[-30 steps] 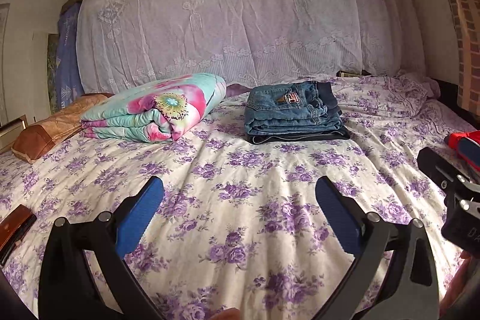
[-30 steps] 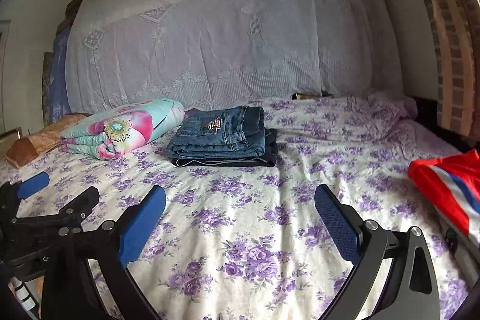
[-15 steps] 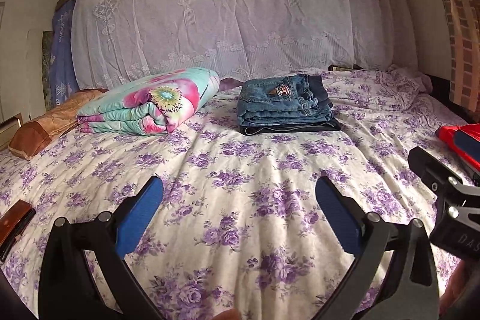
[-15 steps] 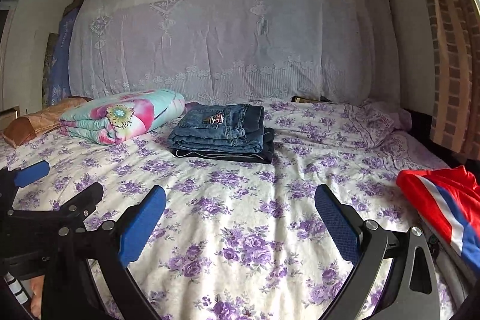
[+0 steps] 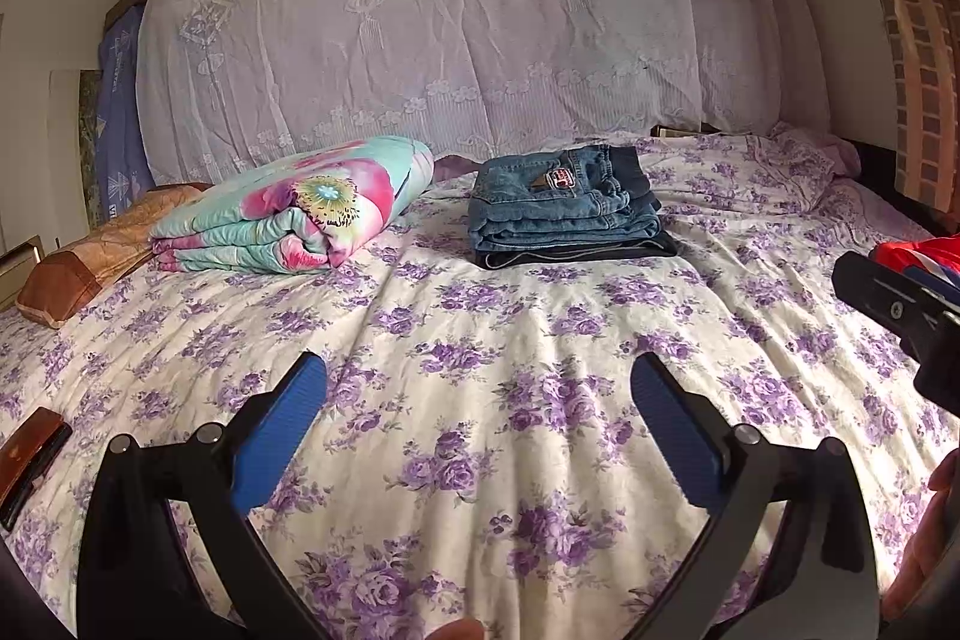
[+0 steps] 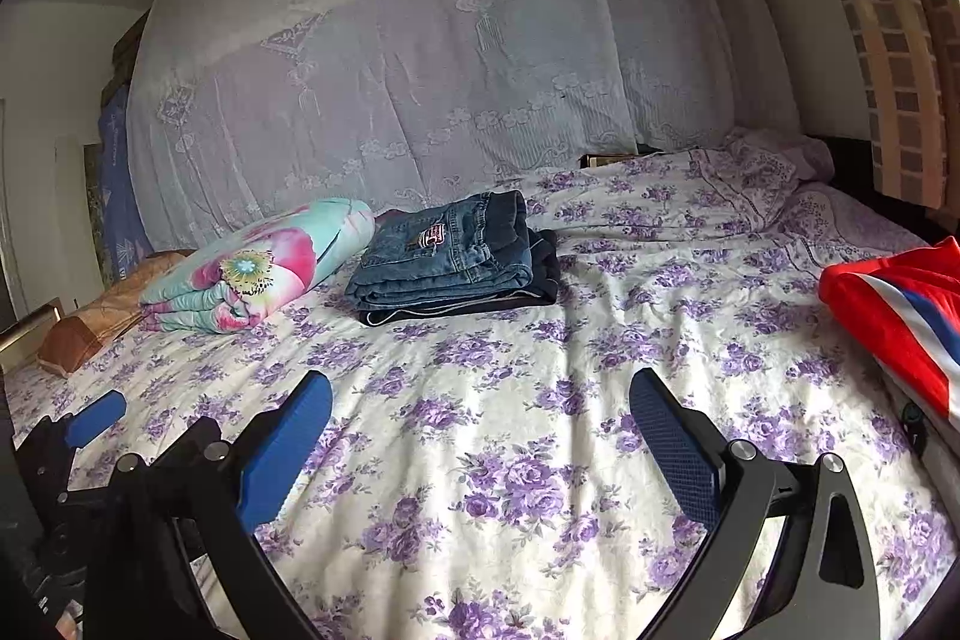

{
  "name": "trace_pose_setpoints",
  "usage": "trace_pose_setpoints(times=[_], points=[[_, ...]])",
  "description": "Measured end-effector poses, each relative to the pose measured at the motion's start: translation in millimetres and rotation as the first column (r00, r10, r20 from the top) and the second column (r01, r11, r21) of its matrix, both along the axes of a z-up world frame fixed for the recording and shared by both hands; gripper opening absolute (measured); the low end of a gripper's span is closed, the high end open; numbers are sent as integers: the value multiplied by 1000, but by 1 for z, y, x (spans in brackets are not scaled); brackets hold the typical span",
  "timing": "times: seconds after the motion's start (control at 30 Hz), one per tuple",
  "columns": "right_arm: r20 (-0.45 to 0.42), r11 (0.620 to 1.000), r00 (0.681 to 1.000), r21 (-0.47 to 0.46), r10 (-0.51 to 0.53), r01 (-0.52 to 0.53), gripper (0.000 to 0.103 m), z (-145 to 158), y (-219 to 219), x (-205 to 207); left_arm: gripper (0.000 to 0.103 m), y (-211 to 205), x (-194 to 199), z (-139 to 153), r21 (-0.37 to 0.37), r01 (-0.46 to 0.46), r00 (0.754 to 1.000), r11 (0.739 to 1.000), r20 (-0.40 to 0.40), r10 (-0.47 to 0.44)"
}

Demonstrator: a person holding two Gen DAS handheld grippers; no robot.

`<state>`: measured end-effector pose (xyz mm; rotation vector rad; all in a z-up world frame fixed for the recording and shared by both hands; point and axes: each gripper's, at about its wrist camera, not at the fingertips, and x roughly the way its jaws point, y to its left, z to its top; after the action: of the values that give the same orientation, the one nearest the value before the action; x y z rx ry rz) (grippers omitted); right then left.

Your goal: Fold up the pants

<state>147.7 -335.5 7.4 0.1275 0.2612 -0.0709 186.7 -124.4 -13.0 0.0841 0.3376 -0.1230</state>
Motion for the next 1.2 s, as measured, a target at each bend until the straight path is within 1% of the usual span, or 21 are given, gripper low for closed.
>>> trace_pose_setpoints(times=[0.27, 0.43, 1.2], points=[[20, 996, 1000, -86, 17, -16, 100, 3, 17, -5, 99, -1, 2, -1, 2, 3, 1000, 1000, -8, -3], [30, 993, 999, -120, 17, -13, 100, 4, 22, -7, 99, -3, 2, -1, 9, 9, 1000, 1000, -6, -9], [22, 993, 1000, -115, 14, -11, 100, 4, 22, -6, 99, -6, 0, -1, 10, 15, 1000, 1000, -1, -15]])
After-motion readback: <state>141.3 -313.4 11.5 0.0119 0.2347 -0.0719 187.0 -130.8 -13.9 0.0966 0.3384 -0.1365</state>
